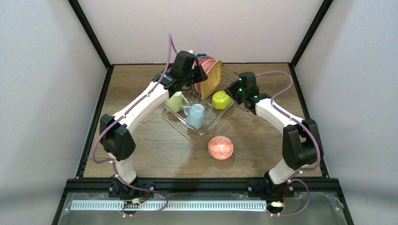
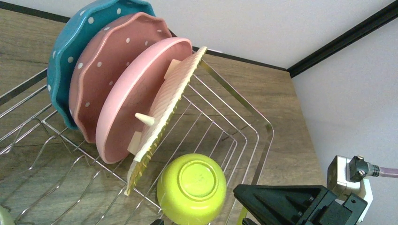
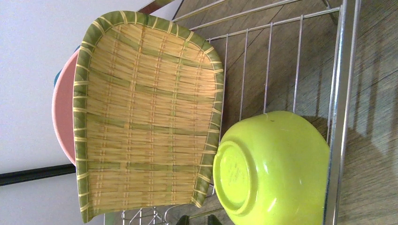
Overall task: Load the mixed dishes into the dish rack
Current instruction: Turn the bowl upside down over the dish rack, then grab the bowl at the center of the board.
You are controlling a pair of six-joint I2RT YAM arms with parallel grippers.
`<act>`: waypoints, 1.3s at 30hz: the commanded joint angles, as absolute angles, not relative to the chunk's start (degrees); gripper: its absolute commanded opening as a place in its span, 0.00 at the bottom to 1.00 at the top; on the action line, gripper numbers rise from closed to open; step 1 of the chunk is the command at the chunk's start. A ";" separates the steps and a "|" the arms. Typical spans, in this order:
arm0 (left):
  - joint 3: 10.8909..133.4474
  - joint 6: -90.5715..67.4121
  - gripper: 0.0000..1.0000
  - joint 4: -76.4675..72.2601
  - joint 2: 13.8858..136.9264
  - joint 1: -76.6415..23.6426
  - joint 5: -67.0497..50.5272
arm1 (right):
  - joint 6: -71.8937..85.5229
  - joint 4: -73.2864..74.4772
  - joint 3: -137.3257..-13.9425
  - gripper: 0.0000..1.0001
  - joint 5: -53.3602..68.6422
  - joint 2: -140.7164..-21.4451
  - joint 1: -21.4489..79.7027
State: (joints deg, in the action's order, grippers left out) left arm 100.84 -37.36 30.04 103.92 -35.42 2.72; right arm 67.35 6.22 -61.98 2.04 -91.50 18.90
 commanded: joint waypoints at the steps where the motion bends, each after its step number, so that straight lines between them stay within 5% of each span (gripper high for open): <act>1: 102.43 -37.79 0.95 30.15 104.44 -35.77 3.14 | 66.06 7.82 -63.42 0.21 0.44 -90.01 19.12; 9: 102.47 -37.03 0.95 32.09 102.59 -35.94 3.95 | 60.56 10.84 -65.49 0.22 0.44 -86.70 19.11; 21: 83.05 -38.08 0.95 33.27 85.35 -39.06 9.34 | 43.62 16.85 -59.22 0.56 0.51 -73.20 21.56; 39: 50.59 -45.17 0.95 29.04 55.73 -48.59 1.42 | 51.85 49.27 -54.53 0.58 -11.43 -64.26 40.99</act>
